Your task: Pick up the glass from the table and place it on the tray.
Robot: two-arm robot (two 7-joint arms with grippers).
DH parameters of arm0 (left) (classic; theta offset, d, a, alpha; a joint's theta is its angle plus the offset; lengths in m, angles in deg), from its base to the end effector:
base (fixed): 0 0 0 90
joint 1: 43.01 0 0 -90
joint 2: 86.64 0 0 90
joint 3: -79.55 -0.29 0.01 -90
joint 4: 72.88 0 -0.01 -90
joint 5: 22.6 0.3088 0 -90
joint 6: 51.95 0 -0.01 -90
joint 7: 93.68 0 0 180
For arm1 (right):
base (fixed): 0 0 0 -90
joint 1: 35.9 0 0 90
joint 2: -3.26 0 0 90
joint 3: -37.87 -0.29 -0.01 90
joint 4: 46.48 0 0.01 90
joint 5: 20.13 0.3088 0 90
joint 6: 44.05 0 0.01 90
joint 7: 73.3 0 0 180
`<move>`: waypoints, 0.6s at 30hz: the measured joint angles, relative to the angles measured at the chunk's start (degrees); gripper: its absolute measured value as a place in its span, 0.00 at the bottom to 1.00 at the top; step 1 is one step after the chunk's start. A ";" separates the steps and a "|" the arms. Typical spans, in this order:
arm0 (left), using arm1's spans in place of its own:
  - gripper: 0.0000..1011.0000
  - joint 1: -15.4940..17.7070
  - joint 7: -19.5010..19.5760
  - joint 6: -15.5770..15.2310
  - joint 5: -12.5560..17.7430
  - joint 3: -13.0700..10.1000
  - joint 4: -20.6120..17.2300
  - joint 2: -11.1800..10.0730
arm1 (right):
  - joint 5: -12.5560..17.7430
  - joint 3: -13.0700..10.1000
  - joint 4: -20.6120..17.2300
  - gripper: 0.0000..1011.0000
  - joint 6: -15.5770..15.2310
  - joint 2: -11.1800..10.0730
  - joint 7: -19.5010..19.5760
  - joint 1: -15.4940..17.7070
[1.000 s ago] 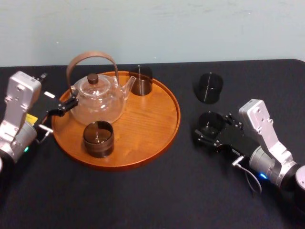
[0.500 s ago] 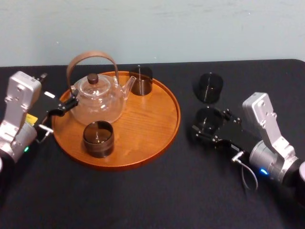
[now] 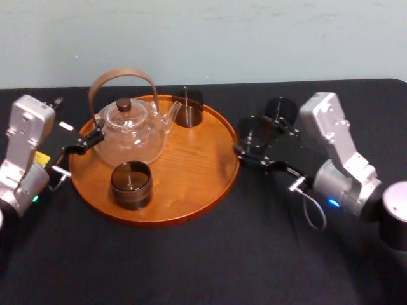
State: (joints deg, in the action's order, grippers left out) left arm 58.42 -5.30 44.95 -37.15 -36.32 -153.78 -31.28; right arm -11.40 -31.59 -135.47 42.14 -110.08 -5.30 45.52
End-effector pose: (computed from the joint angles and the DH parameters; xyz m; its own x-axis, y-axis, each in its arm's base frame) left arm 0.3581 0.0826 -0.3023 0.2924 0.8803 0.3736 -0.9552 0.2874 0.0705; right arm 0.3529 -0.0154 -0.2774 0.6407 -0.7334 0.2274 0.7677 0.6163 -0.1755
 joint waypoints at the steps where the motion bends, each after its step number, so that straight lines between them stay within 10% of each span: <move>1: 1.00 0.00 0.00 0.00 0.00 0.00 0.00 0.00 | -0.52 0.69 0.00 0.92 -0.32 0.44 -0.05 -0.68; 18: 1.00 0.00 0.00 0.00 0.00 0.00 0.00 0.00 | -4.63 6.79 5.61 0.92 0.08 6.10 -1.00 -6.69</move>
State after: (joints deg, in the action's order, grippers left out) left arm 58.42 -5.30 44.95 -37.15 -36.32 -153.78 -31.28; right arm -16.03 -24.80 -129.86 42.21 -103.98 -6.30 38.83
